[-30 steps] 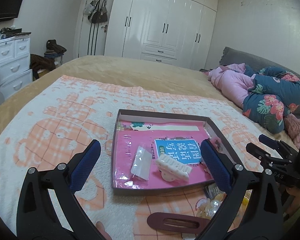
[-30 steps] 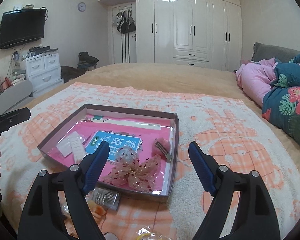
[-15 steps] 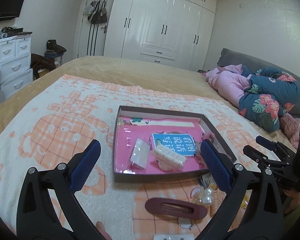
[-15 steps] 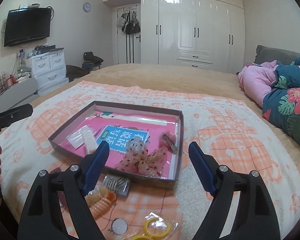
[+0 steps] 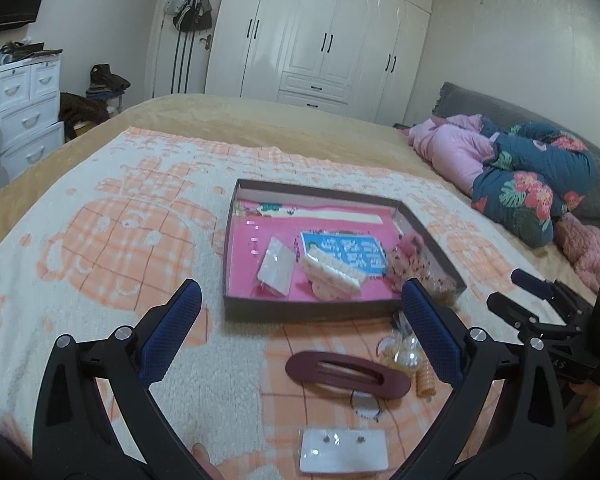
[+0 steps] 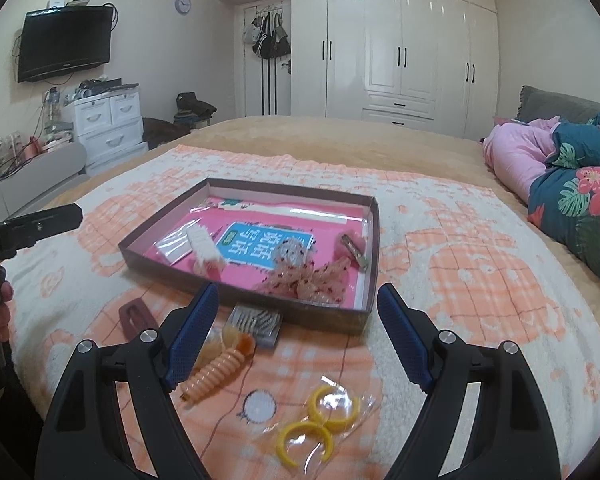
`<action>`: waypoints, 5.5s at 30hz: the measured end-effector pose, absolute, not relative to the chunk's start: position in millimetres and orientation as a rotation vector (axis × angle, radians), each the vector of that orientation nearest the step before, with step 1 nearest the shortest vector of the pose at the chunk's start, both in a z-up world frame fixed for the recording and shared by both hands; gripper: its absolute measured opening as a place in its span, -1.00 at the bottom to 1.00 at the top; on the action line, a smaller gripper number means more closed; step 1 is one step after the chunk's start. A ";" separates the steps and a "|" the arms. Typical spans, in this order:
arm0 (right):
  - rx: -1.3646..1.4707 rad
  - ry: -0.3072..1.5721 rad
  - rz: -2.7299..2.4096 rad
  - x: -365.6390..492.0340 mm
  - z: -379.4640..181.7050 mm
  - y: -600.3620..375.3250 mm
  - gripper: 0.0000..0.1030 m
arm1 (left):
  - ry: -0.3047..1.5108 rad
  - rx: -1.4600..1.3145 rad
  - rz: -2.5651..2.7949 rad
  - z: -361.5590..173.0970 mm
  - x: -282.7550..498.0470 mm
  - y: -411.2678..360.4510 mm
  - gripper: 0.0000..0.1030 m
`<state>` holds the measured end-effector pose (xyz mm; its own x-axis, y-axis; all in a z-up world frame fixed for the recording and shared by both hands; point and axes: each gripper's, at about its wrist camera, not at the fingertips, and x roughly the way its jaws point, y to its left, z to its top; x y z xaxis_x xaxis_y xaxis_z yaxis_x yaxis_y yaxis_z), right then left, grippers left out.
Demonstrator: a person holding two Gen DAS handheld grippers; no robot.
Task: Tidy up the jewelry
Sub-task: 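Withdraw both open tools from the box back over the accessories, then grasp the maroon hair clip with the left tool while the right tool grasps the orange coil hair tie, then carry the maroon clip and coil tie over the box and open both tools to release them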
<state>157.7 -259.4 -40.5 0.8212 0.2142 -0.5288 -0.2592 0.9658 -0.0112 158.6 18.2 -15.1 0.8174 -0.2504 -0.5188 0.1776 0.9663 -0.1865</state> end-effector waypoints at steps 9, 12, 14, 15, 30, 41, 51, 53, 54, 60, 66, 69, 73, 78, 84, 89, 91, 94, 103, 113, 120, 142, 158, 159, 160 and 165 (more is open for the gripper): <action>-0.100 0.575 0.268 140.6 -47.9 -253.7 0.53 | 0.614 -0.134 -0.242 -23.8 147.3 17.3 0.78; -0.104 0.581 0.270 135.4 -50.8 -252.4 0.53 | 0.621 -0.139 -0.244 -24.8 144.0 17.8 0.78; -0.108 0.585 0.272 131.8 -53.0 -251.0 0.53 | 0.625 -0.135 -0.244 -26.3 140.9 17.7 0.78; -0.111 0.587 0.274 130.6 -53.9 -249.9 0.53 | 0.627 -0.133 -0.244 -27.1 139.6 17.5 0.78; -0.205 0.636 0.320 117.4 -73.1 -222.2 0.53 | 0.800 -0.093 -0.306 -62.2 143.8 3.7 0.77; -0.209 0.683 0.311 127.3 -87.0 -221.2 0.53 | 0.899 -0.210 -0.424 -75.1 157.6 0.2 0.09; -0.180 0.719 0.322 135.1 -92.9 -219.5 0.53 | 1.017 -0.403 -0.500 -95.5 178.5 1.5 -0.15; -0.171 0.728 0.326 138.1 -94.9 -218.0 0.53 | 1.027 -0.443 -0.503 -98.2 184.4 3.2 -0.15; -0.168 0.734 0.325 140.4 -96.2 -216.8 0.53 | 1.032 -0.461 -0.502 -99.6 186.9 3.9 -0.15; -0.141 0.783 0.321 155.7 -105.0 -212.4 0.49 | 1.046 -0.554 -0.498 -105.0 200.0 6.9 -0.15; -0.113 0.830 0.341 164.1 -112.3 -209.4 0.34 | 1.047 -0.599 -0.489 -107.4 207.5 6.4 -0.15; -0.115 0.836 0.342 164.5 -114.6 -208.8 0.15 | 1.046 -0.605 -0.484 -107.9 209.2 5.1 -0.27; -0.108 0.845 0.339 163.9 -115.1 -210.9 -0.23 | 1.049 -0.624 -0.482 -111.8 212.4 3.6 -0.50; -0.087 0.846 0.308 160.7 -112.9 -221.4 -0.41 | 1.039 -0.630 -0.503 -110.4 211.7 4.1 -0.73; -0.059 0.817 0.279 154.4 -105.8 -233.6 -0.51 | 0.972 -0.598 -0.544 -93.3 203.8 0.2 -0.86; -0.051 0.749 0.271 145.6 -92.0 -239.7 -0.61 | 0.899 -0.546 -0.544 -74.1 195.3 1.4 -0.91; -0.054 0.725 0.277 142.6 -87.6 -240.6 -0.62 | 0.877 -0.534 -0.538 -68.7 193.5 3.6 -0.91; -0.071 0.704 0.268 140.9 -84.6 -240.6 -0.66 | 0.841 -0.501 -0.518 -61.8 189.1 8.8 -0.91; -0.064 0.607 0.258 136.2 -67.6 -244.7 -0.68 | 0.734 -0.376 -0.457 -38.8 177.2 14.0 -0.91; -0.062 0.521 0.315 135.8 -47.2 -239.0 -0.67 | 0.656 -0.331 -0.398 -22.2 175.3 24.4 -0.91; -0.078 0.494 0.347 142.8 -37.6 -227.9 -0.68 | 0.642 -0.341 -0.373 -15.7 187.9 32.5 -0.91; -0.069 0.466 0.273 197.6 -23.6 -245.4 -0.67 | 0.620 -0.271 -0.421 1.5 249.2 -7.3 -0.91; -0.090 0.509 0.217 241.8 -39.5 -253.5 -0.67 | 0.686 -0.297 -0.505 -24.9 293.1 -36.6 -0.91; -0.089 0.513 0.213 243.9 -40.8 -254.1 -0.67 | 0.697 -0.320 -0.515 -29.1 296.8 -36.2 -0.91; -0.089 0.517 0.212 244.9 -41.7 -254.1 -0.67 | 0.703 -0.331 -0.521 -31.2 299.0 -36.5 -0.91; -0.085 0.546 0.208 256.1 -50.4 -256.0 -0.67 | 0.733 -0.393 -0.532 -42.5 309.6 -31.6 -0.91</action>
